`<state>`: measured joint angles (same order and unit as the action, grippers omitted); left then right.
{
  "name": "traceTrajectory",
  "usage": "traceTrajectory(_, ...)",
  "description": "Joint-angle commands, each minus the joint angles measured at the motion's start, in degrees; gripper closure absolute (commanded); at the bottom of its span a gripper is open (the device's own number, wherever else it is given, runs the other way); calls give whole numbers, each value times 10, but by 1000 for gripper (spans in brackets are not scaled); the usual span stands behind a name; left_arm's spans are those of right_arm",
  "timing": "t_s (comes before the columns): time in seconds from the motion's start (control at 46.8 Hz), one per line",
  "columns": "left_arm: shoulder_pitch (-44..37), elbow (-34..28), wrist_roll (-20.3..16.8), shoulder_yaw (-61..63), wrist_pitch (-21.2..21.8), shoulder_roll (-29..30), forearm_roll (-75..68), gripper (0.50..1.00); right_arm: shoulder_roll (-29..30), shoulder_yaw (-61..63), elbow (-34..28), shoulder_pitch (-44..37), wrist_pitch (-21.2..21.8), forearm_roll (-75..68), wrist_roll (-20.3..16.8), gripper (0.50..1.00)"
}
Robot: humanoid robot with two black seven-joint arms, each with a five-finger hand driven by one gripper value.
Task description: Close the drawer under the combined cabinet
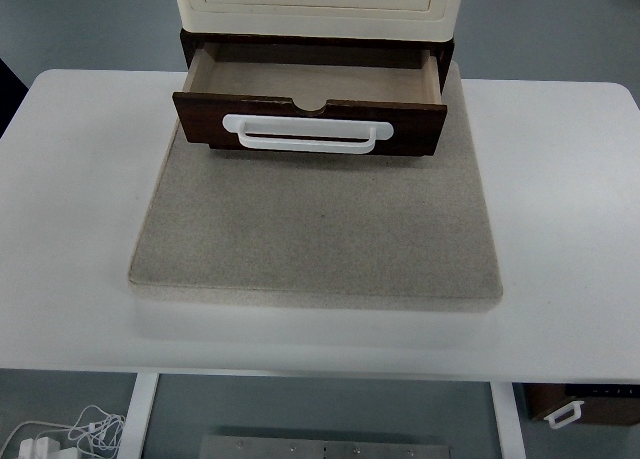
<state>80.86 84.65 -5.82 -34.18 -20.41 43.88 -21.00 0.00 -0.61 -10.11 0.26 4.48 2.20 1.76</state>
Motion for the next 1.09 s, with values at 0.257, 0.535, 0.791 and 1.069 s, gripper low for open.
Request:
traceTrajectory(0.257, -2, 36, 32, 98, -66, -42, -108, 540, 0, 0, 0, 0, 0, 0, 0, 548)
traceTrajectory(0.535, -4, 38, 90, 186, -69, -89, -151, 542, 0, 0, 0, 0, 0, 0, 0, 548)
traceTrajectory(0.791, -38, 36, 143, 200, -96, -110, -183, 527, 0, 0, 0, 0, 0, 0, 0, 548)
traceTrajectory(1.069, -41, 17, 259, 203, -146, -114, -199, 506, 0, 0, 0, 0, 0, 0, 0, 548)
